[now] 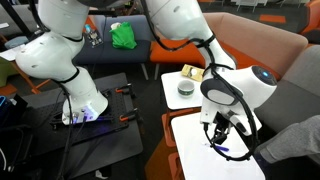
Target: Pick up the blue pen from the table on the right and put it inside the green and white mug
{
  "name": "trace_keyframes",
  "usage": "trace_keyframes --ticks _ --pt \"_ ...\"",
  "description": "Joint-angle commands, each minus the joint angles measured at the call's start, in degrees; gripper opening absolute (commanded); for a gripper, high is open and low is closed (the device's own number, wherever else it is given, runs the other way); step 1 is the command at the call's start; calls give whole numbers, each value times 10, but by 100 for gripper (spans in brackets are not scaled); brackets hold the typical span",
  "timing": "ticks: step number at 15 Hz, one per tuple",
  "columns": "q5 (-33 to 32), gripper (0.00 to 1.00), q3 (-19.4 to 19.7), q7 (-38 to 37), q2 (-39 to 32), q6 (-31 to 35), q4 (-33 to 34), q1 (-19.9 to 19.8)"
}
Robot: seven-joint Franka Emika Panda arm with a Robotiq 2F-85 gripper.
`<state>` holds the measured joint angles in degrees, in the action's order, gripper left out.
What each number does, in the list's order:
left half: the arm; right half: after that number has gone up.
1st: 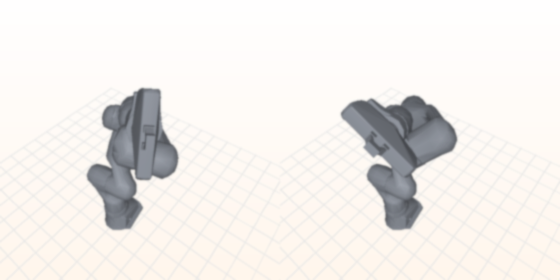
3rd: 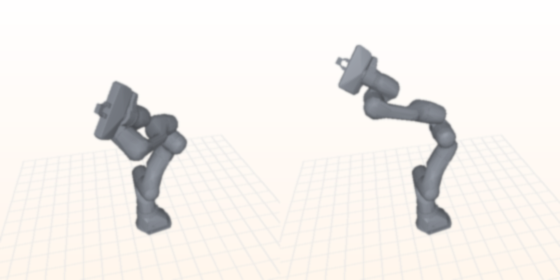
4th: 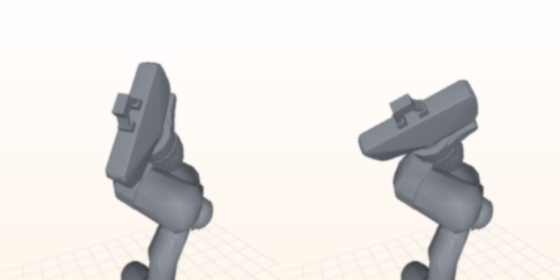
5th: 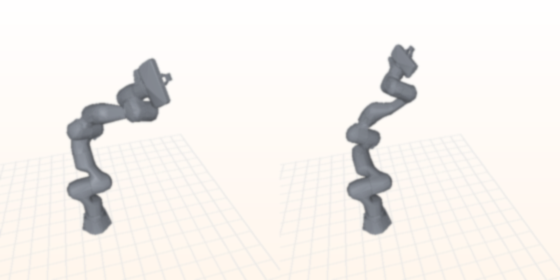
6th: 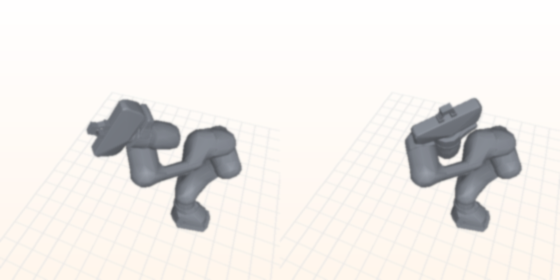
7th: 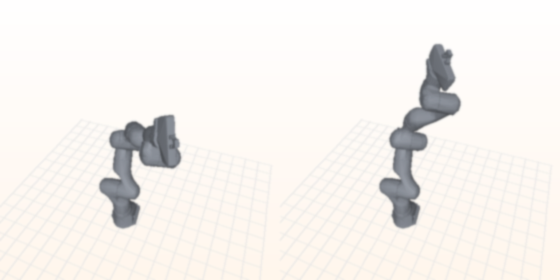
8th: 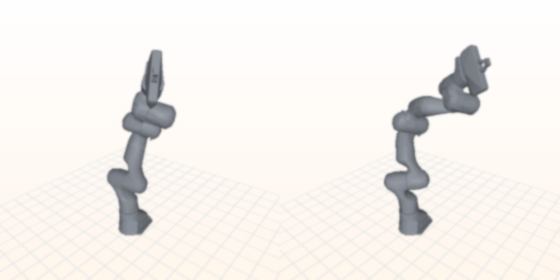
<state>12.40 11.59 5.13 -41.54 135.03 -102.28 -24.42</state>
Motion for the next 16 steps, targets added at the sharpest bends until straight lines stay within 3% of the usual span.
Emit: trace_keyframes --ticks 1,8,16 --pt "-11 100 8 -52 -89 -26 109 3" --pt "-10 100 -4 -74 -219 -55 274 -12" --pt "-17 100 -4 -75 -302 -128 382 -22"
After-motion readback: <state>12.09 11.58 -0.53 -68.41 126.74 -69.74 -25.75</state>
